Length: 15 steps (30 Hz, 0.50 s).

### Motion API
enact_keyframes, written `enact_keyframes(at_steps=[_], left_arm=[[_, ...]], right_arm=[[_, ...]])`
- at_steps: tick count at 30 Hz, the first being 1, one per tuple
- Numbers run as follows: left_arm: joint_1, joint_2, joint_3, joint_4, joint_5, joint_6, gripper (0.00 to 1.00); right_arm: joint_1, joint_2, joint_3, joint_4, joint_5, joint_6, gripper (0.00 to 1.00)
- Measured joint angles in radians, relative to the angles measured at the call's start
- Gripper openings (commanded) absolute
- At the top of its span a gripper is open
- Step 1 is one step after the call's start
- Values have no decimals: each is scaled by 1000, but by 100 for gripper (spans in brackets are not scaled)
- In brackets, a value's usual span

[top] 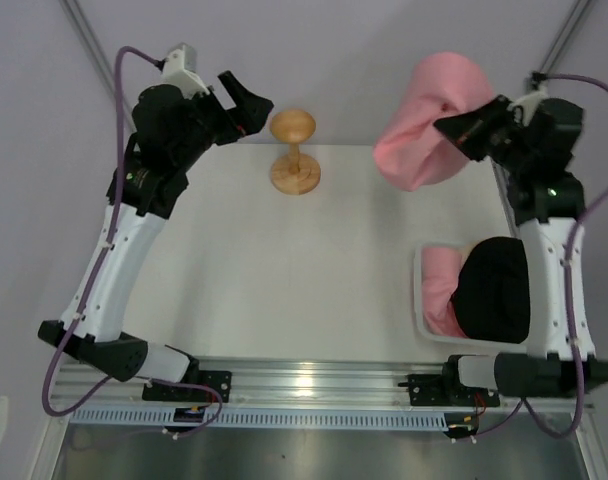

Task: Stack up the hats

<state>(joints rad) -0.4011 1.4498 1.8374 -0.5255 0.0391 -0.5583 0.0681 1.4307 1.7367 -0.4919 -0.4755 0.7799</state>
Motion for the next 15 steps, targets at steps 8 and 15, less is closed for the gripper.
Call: enact_keyframes(at_steps=[8, 15], left_arm=[[50, 39, 55, 32, -70, 91, 99], [58, 328, 203, -36, -92, 124, 100]], right_arm=[[-169, -367, -100, -282, 109, -98, 0], [-202, -375, -306, -572, 310, -130, 0]])
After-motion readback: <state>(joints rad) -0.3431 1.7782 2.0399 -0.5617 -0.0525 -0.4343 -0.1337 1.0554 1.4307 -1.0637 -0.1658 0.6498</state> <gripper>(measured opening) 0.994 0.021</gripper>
